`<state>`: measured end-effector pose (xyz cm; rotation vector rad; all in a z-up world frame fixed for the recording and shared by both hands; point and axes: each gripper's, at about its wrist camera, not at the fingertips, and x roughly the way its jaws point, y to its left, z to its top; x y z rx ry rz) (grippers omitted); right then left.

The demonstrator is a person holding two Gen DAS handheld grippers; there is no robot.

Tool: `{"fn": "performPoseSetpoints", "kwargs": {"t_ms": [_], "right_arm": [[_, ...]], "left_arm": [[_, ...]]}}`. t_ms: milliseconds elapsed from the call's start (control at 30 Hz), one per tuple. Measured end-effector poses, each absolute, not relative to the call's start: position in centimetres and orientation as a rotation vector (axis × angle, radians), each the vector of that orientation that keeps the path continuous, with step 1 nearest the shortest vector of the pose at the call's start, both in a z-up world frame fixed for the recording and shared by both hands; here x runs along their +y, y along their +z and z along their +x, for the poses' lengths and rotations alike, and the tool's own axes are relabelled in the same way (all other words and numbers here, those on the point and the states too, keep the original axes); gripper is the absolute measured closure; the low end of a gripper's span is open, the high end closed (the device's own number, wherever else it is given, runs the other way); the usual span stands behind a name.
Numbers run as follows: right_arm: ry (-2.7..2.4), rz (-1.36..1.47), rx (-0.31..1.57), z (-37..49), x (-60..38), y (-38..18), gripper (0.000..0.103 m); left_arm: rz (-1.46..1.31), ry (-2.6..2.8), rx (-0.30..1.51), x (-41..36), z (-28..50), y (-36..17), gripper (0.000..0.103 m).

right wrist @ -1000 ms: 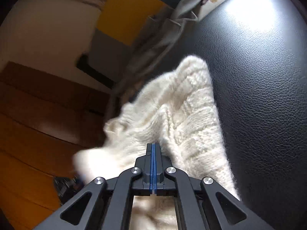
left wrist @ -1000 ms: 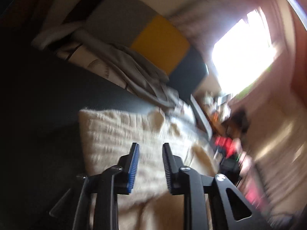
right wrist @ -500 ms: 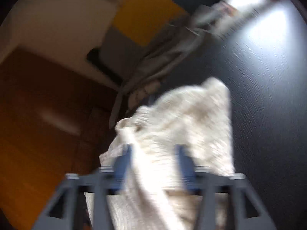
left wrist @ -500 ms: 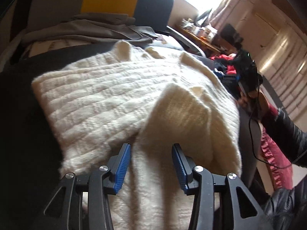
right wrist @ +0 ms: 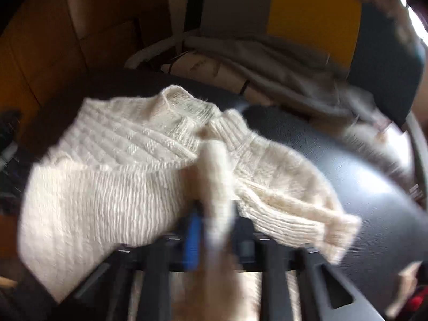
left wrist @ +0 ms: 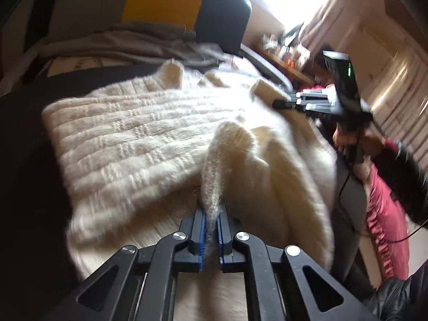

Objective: Fold clothes

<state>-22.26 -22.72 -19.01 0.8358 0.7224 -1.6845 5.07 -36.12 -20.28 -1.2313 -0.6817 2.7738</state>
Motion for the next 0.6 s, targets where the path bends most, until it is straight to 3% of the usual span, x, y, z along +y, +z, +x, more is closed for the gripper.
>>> {"fn": "performPoseSetpoints", "kwargs": {"t_ms": [233,500,600], "right_arm": [[-1.816,0.661,0.862,-19.2,-19.2,-16.2,0.091],[-1.971,0.533,0.756,-20.2,-20.3,-9.6,0.093],[-1.937,0.665,0.630,-23.0,-21.0,-9.7,0.092]], "left_arm": [[-0.898,2.941,-0.929,-36.8,8.7,-16.9,0.098],[-0.693,3.115,-0.912,-40.5,7.6,-11.8,0.098],[-0.711,3.095,-0.963,-41.8,6.4,-12.5,0.098]]}}
